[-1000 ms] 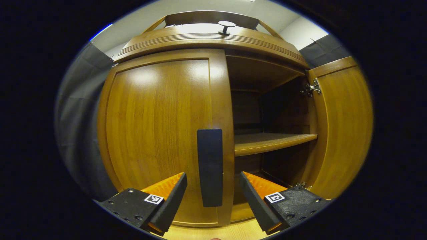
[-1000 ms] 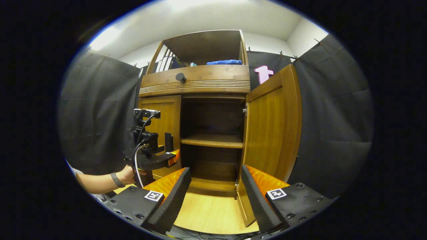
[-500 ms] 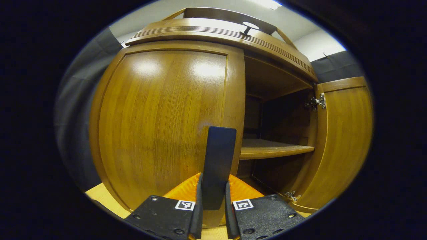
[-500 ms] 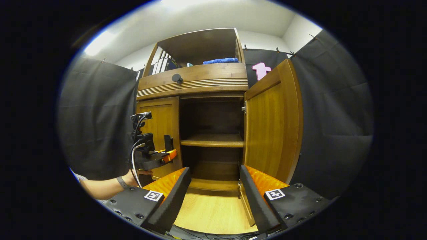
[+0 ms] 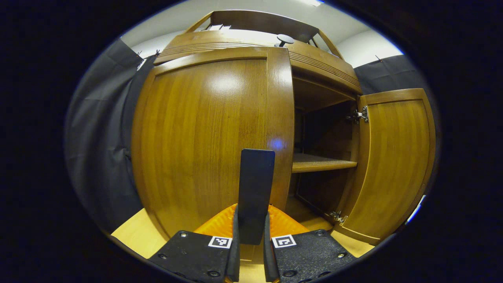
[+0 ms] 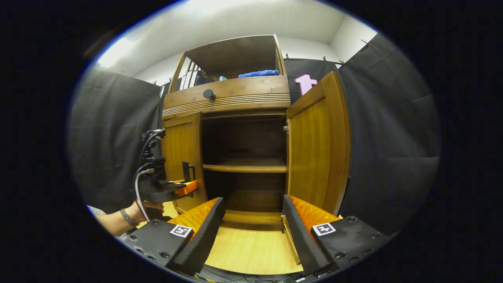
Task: Open the right door of the double-door shoe cabinet with the right hand, and open the left door with the left hand.
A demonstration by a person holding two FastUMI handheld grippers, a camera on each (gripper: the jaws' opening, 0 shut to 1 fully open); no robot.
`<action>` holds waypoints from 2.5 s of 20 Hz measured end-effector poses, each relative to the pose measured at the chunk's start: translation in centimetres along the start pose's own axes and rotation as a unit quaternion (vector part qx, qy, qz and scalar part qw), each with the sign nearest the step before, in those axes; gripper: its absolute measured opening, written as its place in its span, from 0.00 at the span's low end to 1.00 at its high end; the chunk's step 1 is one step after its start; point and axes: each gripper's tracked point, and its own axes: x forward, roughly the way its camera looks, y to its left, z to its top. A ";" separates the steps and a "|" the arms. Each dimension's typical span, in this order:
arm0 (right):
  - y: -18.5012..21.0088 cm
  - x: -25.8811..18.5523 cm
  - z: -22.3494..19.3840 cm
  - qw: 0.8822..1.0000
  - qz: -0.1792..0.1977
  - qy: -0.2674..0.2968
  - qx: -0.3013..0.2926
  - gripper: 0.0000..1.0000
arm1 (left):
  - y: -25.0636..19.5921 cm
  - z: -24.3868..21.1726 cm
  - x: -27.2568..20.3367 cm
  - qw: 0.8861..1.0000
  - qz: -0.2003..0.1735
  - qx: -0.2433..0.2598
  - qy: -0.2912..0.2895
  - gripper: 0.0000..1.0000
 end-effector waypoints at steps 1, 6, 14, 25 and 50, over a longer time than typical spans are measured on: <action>-0.1 -0.1 0.0 1.000 -0.001 -0.001 0.001 0.96 | 0.5 0.2 -1.0 1.000 0.015 0.000 0.000 0.24; -0.1 -0.4 0.0 1.000 0.002 -0.004 0.003 0.94 | 3.8 0.4 -6.9 0.998 0.063 -0.013 -0.009 0.24; 1.1 0.4 -0.1 1.000 0.020 -0.005 0.006 0.96 | 9.0 0.7 -12.1 0.994 0.105 0.025 -0.028 0.15; 0.9 0.7 -0.3 1.000 0.018 -0.011 0.021 0.96 | 12.5 1.1 -14.0 0.995 0.082 0.034 -0.038 0.12; 0.5 1.0 -1.1 1.000 0.015 -0.006 0.025 0.94 | 21.2 1.7 -16.9 0.998 0.031 0.023 -0.057 0.12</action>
